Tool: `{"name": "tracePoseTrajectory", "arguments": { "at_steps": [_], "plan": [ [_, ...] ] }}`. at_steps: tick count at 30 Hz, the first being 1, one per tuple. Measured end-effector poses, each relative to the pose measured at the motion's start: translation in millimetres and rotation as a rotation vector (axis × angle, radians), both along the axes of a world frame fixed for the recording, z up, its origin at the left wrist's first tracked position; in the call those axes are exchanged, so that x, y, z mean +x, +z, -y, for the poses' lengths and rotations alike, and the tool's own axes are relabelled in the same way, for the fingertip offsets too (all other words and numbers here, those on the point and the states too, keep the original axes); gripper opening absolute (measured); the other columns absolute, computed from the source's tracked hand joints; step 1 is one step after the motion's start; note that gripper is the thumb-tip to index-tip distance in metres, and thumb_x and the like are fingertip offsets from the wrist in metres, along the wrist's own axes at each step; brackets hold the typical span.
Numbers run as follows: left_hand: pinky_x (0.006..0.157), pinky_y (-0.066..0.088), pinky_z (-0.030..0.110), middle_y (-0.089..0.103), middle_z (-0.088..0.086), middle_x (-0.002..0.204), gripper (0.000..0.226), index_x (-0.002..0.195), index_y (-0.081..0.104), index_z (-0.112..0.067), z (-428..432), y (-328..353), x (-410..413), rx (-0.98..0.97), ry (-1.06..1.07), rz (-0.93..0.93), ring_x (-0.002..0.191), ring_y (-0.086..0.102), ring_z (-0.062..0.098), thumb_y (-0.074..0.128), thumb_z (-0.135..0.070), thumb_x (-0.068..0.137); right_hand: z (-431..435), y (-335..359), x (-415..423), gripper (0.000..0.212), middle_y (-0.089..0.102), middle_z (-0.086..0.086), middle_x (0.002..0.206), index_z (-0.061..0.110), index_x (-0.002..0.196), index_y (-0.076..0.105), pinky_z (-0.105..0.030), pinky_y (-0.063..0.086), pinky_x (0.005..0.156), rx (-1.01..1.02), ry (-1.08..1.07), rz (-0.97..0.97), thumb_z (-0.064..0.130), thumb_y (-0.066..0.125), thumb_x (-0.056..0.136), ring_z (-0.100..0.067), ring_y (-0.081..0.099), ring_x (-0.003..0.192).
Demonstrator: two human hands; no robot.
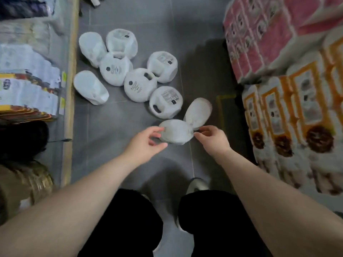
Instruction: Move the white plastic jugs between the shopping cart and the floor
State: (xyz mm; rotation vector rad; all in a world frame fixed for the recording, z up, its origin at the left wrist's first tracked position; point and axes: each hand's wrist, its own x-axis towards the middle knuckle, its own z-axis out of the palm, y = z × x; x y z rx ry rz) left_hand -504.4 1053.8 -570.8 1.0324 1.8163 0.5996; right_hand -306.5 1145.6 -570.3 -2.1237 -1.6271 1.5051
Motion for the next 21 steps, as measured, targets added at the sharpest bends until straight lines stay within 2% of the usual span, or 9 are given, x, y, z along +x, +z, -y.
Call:
{"name": "tracePoseTrajectory", "arguments": {
  "at_steps": [3,5,7,8,10,13,15,18,21],
  "plan": [
    [0.063,0.043,0.007,0.06,-0.003,0.12,0.056,0.128,0.056,-0.03,-26,-92,-2,-0.015,-0.018,0.007,0.083,0.059,0.013,0.079,-0.023,0.077,-19,-89,-2,0.047,0.06,-0.003,0.128,0.018,0.132,0.054,-0.035,0.049,0.098,-0.012,0.032,-0.004,0.034,0.065,0.09,-0.021,0.059,0.113],
    [0.079,0.042,0.005,0.055,-0.003,0.128,0.071,0.134,0.051,-0.032,-43,-149,-5,-0.03,-0.05,0.006,0.096,0.057,0.01,0.083,-0.03,0.071,-30,-145,-5,0.052,0.055,-0.007,0.136,0.017,0.136,0.051,-0.035,0.044,0.102,-0.015,0.091,-0.016,0.034,0.066,0.089,-0.024,0.054,0.123],
    [0.104,0.04,0.023,0.048,-0.002,0.138,0.092,0.139,0.045,-0.035,-58,-202,-8,-0.026,-0.104,-0.014,0.119,0.051,0.011,0.084,-0.049,0.058,-34,-194,-10,0.061,0.048,-0.007,0.143,0.019,0.142,0.045,-0.035,0.039,0.105,-0.014,0.128,-0.047,0.037,0.066,0.088,-0.025,0.047,0.13],
    [0.111,0.035,0.03,0.043,-0.001,0.144,0.1,0.142,0.04,-0.035,-64,-225,-10,-0.035,-0.132,-0.033,0.13,0.043,0.014,0.085,-0.052,0.054,-35,-215,-13,0.065,0.045,-0.005,0.146,0.021,0.143,0.042,-0.036,0.039,0.107,-0.007,0.124,-0.084,0.039,0.068,0.086,-0.024,0.044,0.133],
    [0.115,0.023,0.03,0.028,-0.002,0.155,0.11,0.148,0.028,-0.037,-76,-260,-13,-0.096,-0.184,-0.075,0.144,0.021,0.015,0.088,-0.044,0.056,-36,-250,-16,0.074,0.036,-0.001,0.15,0.026,0.145,0.038,-0.039,0.037,0.111,0.025,0.097,-0.134,0.044,0.071,0.082,-0.022,0.038,0.137],
    [0.114,0.015,0.03,0.006,0.0,0.161,0.128,0.151,0.011,-0.044,-88,-294,-15,-0.124,-0.236,-0.091,0.147,0.0,0.013,0.092,-0.044,0.05,-39,-283,-17,0.086,0.015,0.004,0.152,0.034,0.148,0.029,-0.046,0.029,0.116,0.057,0.095,-0.122,0.054,0.073,0.076,-0.026,0.026,0.141],
    [0.116,0.014,0.034,-0.003,0.002,0.16,0.135,0.15,0.003,-0.045,-91,-303,-14,-0.158,-0.243,-0.05,0.148,-0.007,0.015,0.093,-0.036,0.05,-42,-293,-20,0.091,0.008,0.003,0.151,0.039,0.148,0.026,-0.045,0.024,0.118,0.072,0.1,-0.086,0.057,0.074,0.073,-0.029,0.019,0.142],
    [0.118,0.018,0.038,-0.005,-0.001,0.158,0.142,0.146,-0.001,-0.052,-92,-310,-17,-0.146,-0.232,-0.027,0.148,-0.002,0.015,0.096,-0.032,0.044,-40,-305,-22,0.096,0.013,0.001,0.153,0.046,0.146,0.024,-0.045,0.022,0.118,0.055,0.088,-0.095,0.06,0.077,0.067,-0.029,0.014,0.143],
    [0.115,0.022,0.036,0.001,-0.002,0.156,0.142,0.146,0.002,-0.053,-93,-314,-20,-0.132,-0.221,0.012,0.141,0.011,0.01,0.096,-0.027,0.043,-35,-316,-25,0.107,0.029,0.004,0.151,0.049,0.144,0.027,-0.047,0.032,0.114,0.055,-0.018,-0.236,0.063,0.08,0.053,-0.02,0.029,0.139]
  ]
}}
